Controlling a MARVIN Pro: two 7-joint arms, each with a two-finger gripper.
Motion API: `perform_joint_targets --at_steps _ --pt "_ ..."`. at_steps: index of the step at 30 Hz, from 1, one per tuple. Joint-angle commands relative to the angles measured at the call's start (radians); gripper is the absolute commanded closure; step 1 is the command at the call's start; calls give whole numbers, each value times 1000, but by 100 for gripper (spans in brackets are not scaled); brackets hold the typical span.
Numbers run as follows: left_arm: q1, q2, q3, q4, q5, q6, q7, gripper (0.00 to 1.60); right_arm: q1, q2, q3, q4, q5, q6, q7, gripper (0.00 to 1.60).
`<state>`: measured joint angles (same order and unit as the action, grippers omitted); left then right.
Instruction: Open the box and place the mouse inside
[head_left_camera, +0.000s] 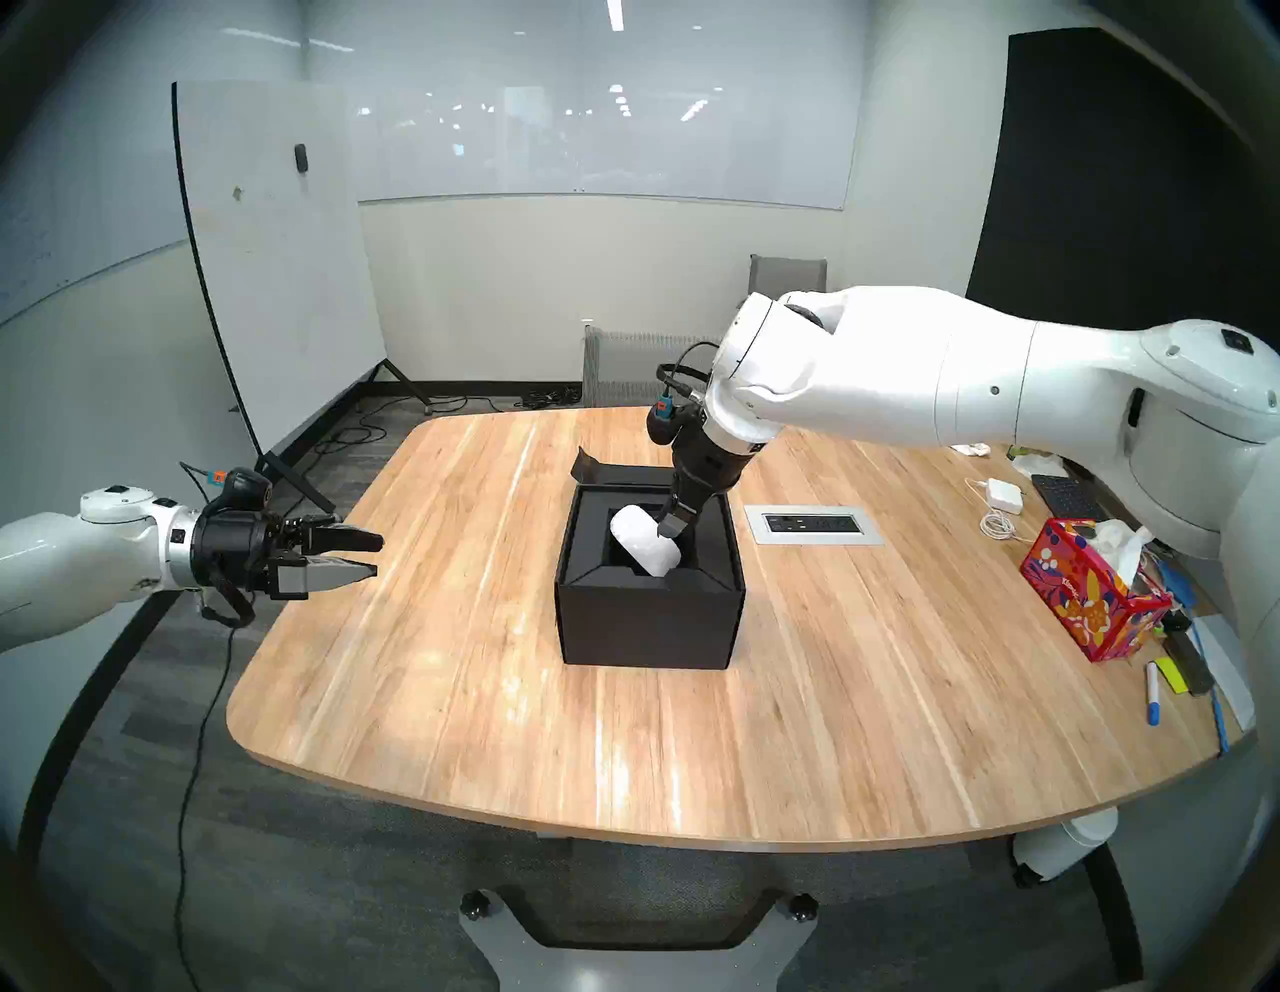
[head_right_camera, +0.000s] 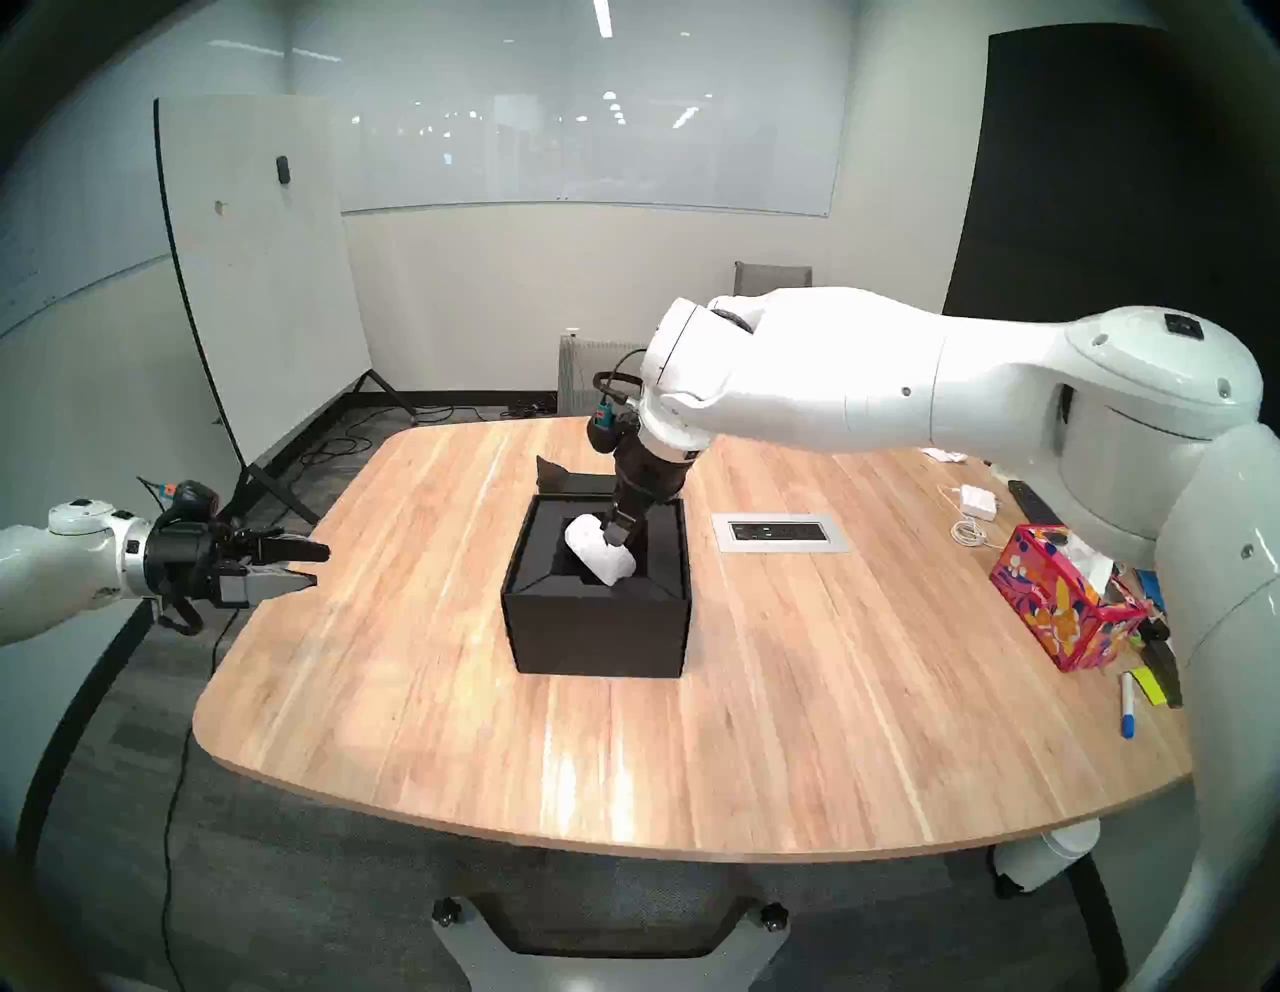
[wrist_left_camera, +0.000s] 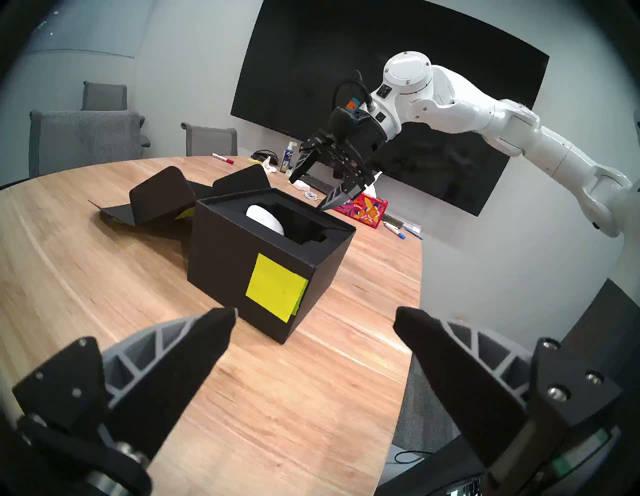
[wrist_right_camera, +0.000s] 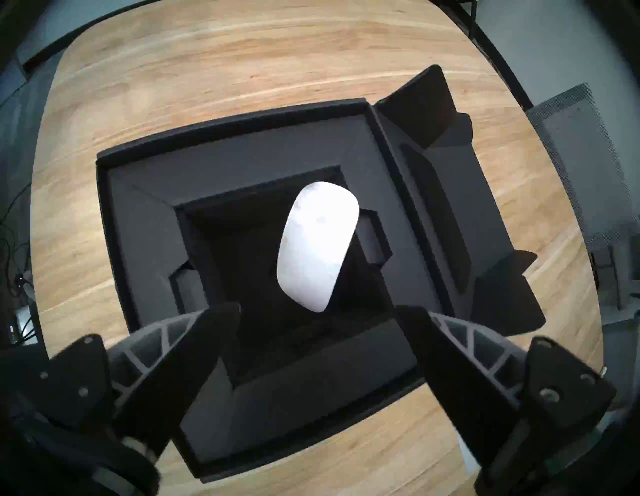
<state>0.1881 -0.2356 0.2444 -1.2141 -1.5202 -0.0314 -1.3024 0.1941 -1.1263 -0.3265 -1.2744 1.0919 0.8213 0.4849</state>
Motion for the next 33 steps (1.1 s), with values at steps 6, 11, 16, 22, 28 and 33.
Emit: perform_joint_targets --at_steps 6,11,16,22,28,33 --pt "-12 -3 -11 -2 -8 1 0 0 55 103 49 -127 35 103 -112 5" --pt "-12 -3 -11 -2 -8 1 0 0 55 142 70 -194 55 139 -174 4" --pt "-12 -2 -11 -2 -8 1 0 0 46 174 89 -248 75 139 -230 3" --pt "-12 -2 -11 -2 -8 1 0 0 31 238 109 -355 130 139 -340 8" --pt "-12 -2 -11 -2 -8 1 0 0 26 272 113 -416 179 139 -429 5" --pt "-12 -2 -11 -2 -8 1 0 0 25 304 109 -456 227 139 -505 2"
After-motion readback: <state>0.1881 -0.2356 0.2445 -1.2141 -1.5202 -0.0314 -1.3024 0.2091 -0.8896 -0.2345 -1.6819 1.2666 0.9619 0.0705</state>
